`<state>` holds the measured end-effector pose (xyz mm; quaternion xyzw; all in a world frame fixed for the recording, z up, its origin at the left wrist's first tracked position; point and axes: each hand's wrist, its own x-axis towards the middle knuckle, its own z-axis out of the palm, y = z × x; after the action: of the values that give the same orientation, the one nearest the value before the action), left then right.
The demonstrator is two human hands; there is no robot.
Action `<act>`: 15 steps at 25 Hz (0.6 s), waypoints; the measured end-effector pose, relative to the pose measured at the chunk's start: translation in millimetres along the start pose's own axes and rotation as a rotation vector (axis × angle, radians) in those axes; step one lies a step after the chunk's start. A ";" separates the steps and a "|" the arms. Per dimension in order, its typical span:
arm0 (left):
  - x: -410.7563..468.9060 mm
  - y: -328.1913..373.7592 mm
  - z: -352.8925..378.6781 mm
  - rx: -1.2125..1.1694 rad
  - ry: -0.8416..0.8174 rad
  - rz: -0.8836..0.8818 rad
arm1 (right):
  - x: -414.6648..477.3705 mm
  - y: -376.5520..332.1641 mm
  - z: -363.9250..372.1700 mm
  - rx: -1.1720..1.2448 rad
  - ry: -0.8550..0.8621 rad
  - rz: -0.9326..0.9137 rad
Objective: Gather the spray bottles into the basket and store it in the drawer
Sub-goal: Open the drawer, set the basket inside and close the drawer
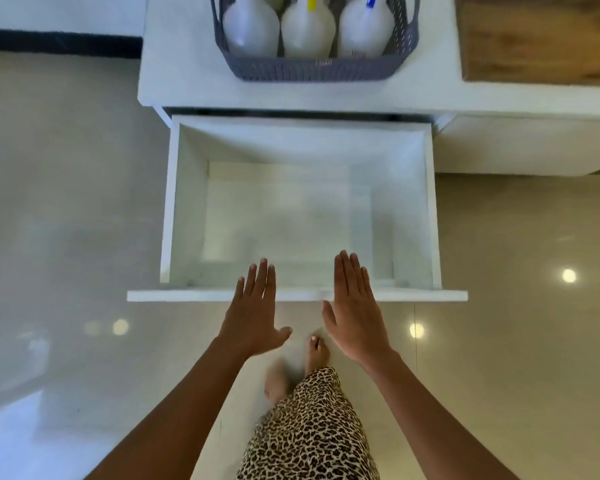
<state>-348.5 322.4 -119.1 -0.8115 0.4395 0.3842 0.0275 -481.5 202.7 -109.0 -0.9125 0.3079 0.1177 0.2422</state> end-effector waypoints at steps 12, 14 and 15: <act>126.4 -20.1 -297.0 -0.590 0.467 -0.195 | 214.9 19.9 -233.8 0.633 0.379 0.359; 160.7 -30.0 -326.2 -0.737 0.544 -0.319 | 261.6 35.5 -253.9 0.674 0.418 0.401; 178.8 -34.6 -337.5 -0.794 0.555 -0.377 | 284.5 43.8 -261.8 0.683 0.423 0.417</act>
<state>-63.9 90.8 -7.6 -0.8958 0.0969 0.2799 -0.3314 -268.8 -106.0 -4.8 -0.7028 0.5491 -0.1332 0.4323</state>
